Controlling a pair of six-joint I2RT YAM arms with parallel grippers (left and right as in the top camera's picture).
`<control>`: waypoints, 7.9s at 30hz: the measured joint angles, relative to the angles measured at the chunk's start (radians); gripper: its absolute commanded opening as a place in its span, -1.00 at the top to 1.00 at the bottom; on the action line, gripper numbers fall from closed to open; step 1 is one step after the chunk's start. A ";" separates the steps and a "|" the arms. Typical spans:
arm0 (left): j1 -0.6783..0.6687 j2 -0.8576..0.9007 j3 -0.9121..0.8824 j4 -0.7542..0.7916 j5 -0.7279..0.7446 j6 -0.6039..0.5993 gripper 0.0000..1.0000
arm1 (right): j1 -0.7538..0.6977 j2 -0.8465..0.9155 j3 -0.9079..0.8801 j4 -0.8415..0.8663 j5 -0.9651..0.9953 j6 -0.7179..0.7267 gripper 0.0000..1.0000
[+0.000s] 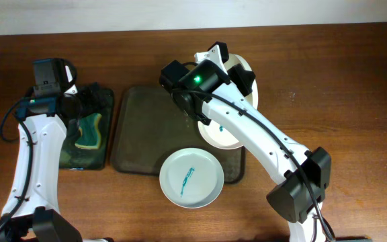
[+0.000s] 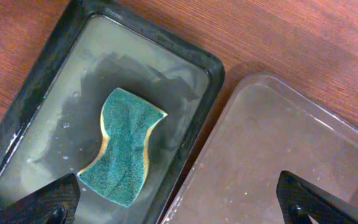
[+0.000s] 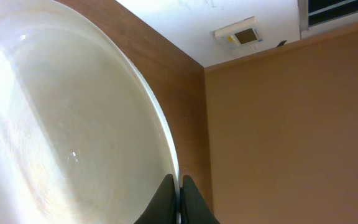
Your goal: Clean dirty plates on tray and stack at the side
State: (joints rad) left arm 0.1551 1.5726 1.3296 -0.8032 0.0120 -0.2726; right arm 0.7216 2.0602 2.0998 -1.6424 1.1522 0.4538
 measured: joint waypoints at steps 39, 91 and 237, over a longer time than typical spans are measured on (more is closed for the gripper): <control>0.000 0.000 0.001 0.000 0.000 0.000 -0.99 | -1.218 -0.106 -0.469 0.404 -1.378 -0.179 0.35; 0.000 0.000 0.003 0.000 0.007 0.000 -0.99 | -0.449 -0.468 -1.313 1.150 -0.809 -0.311 0.74; -0.149 0.364 -0.077 0.083 -0.052 0.163 0.85 | -0.778 -0.219 -0.637 0.628 -1.363 -0.375 -0.33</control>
State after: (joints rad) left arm 0.0063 1.9366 1.2530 -0.7200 -0.0402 -0.1097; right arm -0.0563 1.8412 1.4628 -1.0149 -0.2104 0.0784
